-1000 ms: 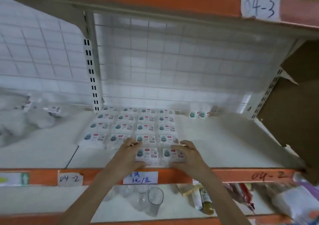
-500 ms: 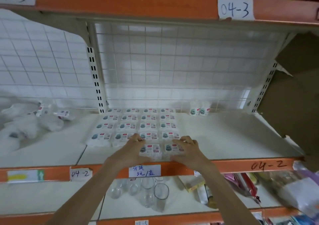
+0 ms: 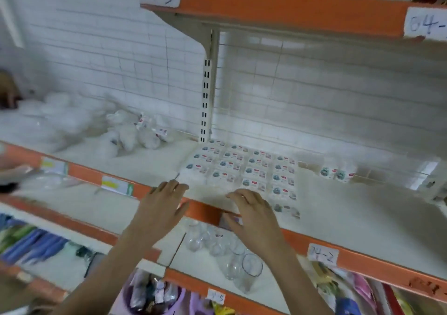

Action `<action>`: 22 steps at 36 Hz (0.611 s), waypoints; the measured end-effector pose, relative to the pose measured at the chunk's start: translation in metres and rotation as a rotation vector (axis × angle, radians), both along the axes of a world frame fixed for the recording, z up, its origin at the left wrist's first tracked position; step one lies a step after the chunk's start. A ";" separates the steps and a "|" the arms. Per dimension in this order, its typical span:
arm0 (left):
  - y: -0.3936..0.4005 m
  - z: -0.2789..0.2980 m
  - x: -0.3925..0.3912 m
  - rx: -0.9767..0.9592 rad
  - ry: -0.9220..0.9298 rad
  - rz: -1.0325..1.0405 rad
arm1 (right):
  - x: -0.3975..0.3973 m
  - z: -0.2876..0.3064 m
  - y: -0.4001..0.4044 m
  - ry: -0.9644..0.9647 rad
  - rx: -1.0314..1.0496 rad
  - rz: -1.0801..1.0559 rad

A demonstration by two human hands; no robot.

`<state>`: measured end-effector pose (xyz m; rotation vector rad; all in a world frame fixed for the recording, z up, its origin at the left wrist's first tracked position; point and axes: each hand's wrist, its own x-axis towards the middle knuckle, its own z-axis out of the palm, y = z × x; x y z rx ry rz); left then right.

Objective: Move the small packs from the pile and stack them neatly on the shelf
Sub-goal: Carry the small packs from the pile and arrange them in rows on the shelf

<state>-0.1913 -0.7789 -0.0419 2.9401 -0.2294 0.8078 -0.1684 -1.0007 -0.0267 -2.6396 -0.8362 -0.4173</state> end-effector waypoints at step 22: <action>0.255 -0.061 -0.213 -0.062 0.156 0.758 | -0.071 -0.049 0.309 0.158 -0.159 0.631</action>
